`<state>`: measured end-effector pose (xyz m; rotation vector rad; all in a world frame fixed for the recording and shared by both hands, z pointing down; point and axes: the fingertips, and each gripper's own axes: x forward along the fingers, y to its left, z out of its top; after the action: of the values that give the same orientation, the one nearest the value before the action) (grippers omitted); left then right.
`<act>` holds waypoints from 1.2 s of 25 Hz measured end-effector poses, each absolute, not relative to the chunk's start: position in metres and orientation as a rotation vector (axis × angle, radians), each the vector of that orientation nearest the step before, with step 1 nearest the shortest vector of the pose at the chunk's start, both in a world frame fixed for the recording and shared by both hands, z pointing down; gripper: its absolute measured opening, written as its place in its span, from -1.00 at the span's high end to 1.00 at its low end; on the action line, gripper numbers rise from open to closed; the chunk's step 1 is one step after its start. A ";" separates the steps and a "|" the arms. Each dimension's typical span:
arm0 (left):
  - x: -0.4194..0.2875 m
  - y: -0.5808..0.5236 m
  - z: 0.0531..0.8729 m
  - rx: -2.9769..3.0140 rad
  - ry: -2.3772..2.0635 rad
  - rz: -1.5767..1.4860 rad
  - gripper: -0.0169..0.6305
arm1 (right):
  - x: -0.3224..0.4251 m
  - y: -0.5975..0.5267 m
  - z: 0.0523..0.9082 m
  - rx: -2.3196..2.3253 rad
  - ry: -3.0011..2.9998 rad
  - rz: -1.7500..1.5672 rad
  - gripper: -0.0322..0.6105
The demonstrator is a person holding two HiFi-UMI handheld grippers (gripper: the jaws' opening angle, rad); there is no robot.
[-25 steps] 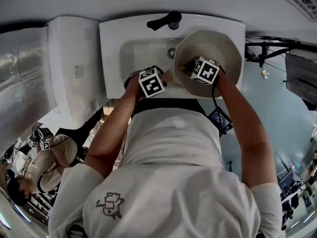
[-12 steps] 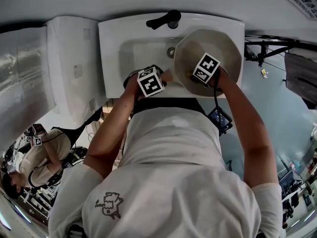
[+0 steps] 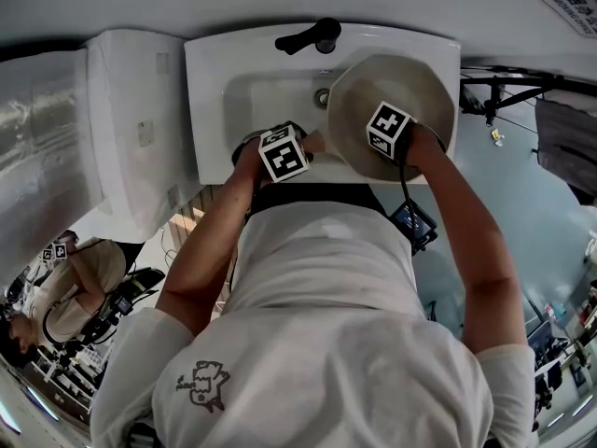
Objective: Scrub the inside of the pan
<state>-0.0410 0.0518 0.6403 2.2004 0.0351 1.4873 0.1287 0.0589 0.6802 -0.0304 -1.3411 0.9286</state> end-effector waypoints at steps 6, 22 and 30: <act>-0.041 0.052 0.640 2.197 0.040 1.483 0.39 | 0.179 0.051 0.673 -0.062 -1.141 0.731 0.74; -0.043 0.047 0.634 2.204 0.033 1.444 0.39 | 0.208 -0.071 0.691 0.164 -1.156 0.100 0.73; -0.043 0.047 0.630 2.201 0.033 1.434 0.39 | 0.142 -0.105 0.688 0.346 -1.569 0.074 0.73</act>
<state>-0.0426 0.0467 0.6296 2.2013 0.0331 1.4344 0.1422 -0.1047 0.6876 0.3457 -1.5692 0.0741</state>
